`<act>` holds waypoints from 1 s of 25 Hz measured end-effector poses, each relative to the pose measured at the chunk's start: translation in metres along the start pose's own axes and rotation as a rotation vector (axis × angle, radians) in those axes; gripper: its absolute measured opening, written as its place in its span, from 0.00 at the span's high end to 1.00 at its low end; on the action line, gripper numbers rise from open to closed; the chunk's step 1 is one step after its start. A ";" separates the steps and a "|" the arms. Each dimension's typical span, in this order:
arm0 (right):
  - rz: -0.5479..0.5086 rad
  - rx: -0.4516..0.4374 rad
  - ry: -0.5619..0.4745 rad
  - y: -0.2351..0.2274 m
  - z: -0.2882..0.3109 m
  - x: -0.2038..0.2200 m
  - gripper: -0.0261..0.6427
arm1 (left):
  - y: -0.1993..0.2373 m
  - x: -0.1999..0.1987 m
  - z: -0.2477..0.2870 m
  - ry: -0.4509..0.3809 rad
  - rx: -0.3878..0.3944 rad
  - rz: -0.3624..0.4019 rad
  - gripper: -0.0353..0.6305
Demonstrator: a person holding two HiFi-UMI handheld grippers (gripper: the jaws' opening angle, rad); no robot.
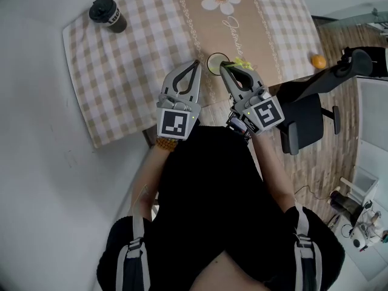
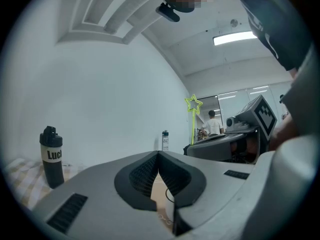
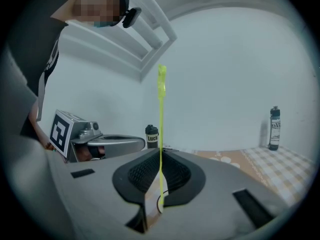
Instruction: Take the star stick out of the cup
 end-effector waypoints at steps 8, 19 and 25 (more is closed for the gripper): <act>0.019 -0.011 0.002 -0.003 0.006 -0.003 0.95 | 0.006 0.004 0.002 -0.003 -0.002 -0.013 0.96; -0.001 -0.001 0.013 -0.013 0.008 -0.005 0.95 | 0.007 0.007 0.016 0.014 0.018 -0.012 0.96; 0.013 0.008 0.003 -0.017 0.004 -0.015 0.95 | 0.007 0.008 0.021 0.021 0.031 -0.008 0.96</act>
Point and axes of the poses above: the fingertips, and each gripper's own axes: z forward along the fingers, y to its left, x out of its underside, the point moved 8 cm from there along -z, backward along the fingers
